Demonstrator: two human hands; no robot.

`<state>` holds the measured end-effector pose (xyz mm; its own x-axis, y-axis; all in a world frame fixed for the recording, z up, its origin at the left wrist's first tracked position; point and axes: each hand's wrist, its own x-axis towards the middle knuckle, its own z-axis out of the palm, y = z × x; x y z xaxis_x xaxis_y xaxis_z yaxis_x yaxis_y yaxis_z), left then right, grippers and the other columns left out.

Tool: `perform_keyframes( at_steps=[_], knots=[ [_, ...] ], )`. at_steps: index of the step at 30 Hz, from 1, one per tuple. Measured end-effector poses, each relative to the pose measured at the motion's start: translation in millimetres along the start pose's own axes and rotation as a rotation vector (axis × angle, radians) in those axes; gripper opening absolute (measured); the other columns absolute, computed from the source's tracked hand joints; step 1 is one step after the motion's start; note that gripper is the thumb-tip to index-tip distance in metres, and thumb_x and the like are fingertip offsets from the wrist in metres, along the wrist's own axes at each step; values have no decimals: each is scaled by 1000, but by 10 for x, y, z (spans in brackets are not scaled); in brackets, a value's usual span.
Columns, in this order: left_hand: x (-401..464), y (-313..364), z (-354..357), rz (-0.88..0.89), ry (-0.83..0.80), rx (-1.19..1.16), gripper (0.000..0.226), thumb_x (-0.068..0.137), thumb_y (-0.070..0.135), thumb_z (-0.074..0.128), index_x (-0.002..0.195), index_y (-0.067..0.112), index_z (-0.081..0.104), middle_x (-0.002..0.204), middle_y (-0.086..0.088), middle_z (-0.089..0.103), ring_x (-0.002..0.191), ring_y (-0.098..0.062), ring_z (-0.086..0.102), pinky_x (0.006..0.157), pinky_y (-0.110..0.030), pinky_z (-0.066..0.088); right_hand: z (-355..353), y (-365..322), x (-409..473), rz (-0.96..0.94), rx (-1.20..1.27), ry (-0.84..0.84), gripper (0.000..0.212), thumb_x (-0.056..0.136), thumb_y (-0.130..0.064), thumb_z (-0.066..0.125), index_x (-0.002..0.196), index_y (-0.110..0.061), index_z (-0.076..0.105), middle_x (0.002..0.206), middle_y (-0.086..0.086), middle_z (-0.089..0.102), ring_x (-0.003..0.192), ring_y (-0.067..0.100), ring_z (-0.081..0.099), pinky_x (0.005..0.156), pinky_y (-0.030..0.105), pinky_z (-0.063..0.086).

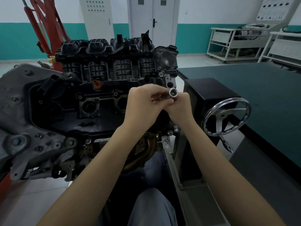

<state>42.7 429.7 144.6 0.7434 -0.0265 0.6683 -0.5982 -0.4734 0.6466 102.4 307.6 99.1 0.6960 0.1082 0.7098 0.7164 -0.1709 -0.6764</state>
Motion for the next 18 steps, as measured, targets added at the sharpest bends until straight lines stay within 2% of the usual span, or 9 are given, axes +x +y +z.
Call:
perform_keyframes(
  at_steps=[3, 6, 10, 13, 18],
  knots=[
    [-13, -37, 32, 77, 4, 42, 23, 76, 4, 77, 98, 12, 76, 89, 12, 68, 86, -3, 66, 83, -16, 52, -20, -42, 1, 12, -17, -15, 35, 73, 9, 70, 83, -25, 67, 69, -30, 65, 71, -11, 63, 65, 6, 45],
    [-24, -59, 64, 146, 3, 90, 25, 79, 0, 72, 101, 10, 75, 94, 4, 72, 89, -6, 67, 84, -17, 52, -43, -106, -1, 69, -21, -67, 47, 76, 10, 64, 76, -37, 59, 70, -35, 63, 70, -14, 61, 64, 3, 43],
    [-19, -100, 94, 225, 4, 120, 23, 82, -1, 68, 103, 8, 73, 94, -2, 74, 89, -11, 68, 83, -24, 54, -61, -126, 7, 160, -60, -106, 49, 79, 13, 58, 71, -35, 56, 65, -37, 61, 66, -17, 58, 61, 2, 41],
    [-20, -99, 85, 281, -2, 124, 19, 83, -2, 66, 100, 4, 73, 89, -5, 73, 84, -14, 68, 79, -25, 55, -79, -174, 4, 165, -90, -93, 52, 81, 15, 57, 67, -35, 53, 57, -27, 59, 62, -16, 56, 59, 3, 41],
    [-32, 62, 71, 366, 43, 120, 20, 84, -3, 66, 102, 2, 72, 91, -3, 71, 82, -4, 61, 78, -5, 44, -167, -391, -54, 108, -149, -45, 33, 81, 18, 54, 80, -15, 61, 70, -20, 54, 64, -16, 56, 61, 5, 42]
  ],
)
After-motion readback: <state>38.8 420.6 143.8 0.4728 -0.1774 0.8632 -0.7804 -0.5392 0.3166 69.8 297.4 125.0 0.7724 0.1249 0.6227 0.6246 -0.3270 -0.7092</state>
